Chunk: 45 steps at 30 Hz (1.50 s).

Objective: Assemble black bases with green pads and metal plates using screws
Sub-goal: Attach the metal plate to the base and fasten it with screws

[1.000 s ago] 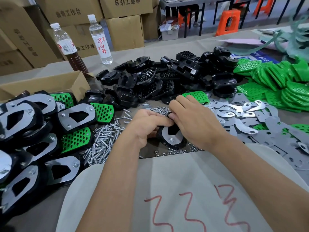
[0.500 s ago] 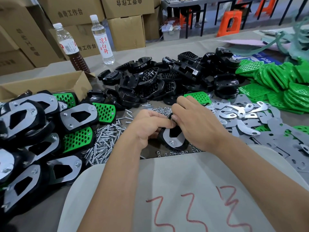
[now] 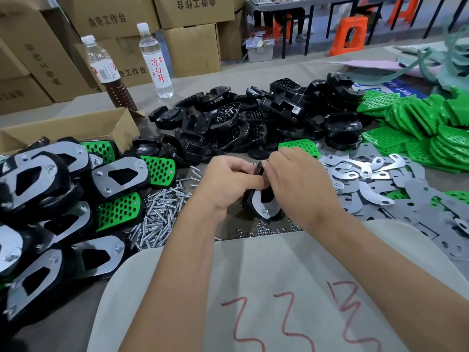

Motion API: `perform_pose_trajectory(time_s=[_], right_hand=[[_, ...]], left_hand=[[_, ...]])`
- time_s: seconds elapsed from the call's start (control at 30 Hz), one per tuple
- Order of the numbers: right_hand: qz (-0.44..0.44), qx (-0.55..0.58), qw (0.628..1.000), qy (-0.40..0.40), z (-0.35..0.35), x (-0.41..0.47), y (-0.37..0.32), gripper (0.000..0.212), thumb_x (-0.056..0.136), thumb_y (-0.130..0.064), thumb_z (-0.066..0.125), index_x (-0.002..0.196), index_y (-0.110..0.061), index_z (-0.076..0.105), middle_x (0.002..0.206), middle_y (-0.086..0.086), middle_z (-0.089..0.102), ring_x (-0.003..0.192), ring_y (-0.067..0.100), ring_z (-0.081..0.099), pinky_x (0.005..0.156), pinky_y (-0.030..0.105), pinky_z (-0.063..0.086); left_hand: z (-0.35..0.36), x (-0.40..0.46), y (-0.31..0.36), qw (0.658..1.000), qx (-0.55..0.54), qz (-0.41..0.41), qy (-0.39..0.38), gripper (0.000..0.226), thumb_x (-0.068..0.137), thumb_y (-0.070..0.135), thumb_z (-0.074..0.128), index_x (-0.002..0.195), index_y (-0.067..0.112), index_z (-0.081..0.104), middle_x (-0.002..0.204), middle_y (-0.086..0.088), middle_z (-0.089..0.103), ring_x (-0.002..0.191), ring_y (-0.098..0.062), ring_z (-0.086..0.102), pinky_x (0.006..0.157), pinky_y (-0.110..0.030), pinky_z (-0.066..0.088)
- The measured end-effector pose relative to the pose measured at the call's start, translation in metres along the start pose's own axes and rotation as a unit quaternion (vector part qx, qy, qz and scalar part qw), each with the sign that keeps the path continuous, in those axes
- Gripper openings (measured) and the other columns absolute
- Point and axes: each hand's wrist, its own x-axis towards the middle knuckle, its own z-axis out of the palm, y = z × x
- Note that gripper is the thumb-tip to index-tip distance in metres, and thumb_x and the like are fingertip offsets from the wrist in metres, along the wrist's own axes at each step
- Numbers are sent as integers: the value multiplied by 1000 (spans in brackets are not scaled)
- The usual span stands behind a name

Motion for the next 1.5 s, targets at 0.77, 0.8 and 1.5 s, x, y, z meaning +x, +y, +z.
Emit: perform_pose_trajectory(time_s=[0.77,0.8,1.5], right_hand=[[26,160,987,18,6,-5,27,19,104,-24,44,102,-10,55,101,5,49,96,28,47,71,50,48],[18,156,988,14,6,-5,27,19,104,-25,43,102,-10,54,102,4,48,96,28,47,71,51,48],[21,97,989,111,13,-4,12,28,108,-23,43,88,-8,56,94,7,53,87,28,45,76,40,43]], left_hand=[[18,-5,7,985,90,113,93,14,62,23,90,68,25,78,69,4,76,69,-20,72,77,-50,62],[15,-6,9,987,91,107,84,13,58,25,88,67,23,78,71,1,77,74,-27,74,78,-51,61],[5,-5,8,995,37,72,57,17,63,4,91,74,6,77,82,-23,75,70,-23,64,72,-43,54]])
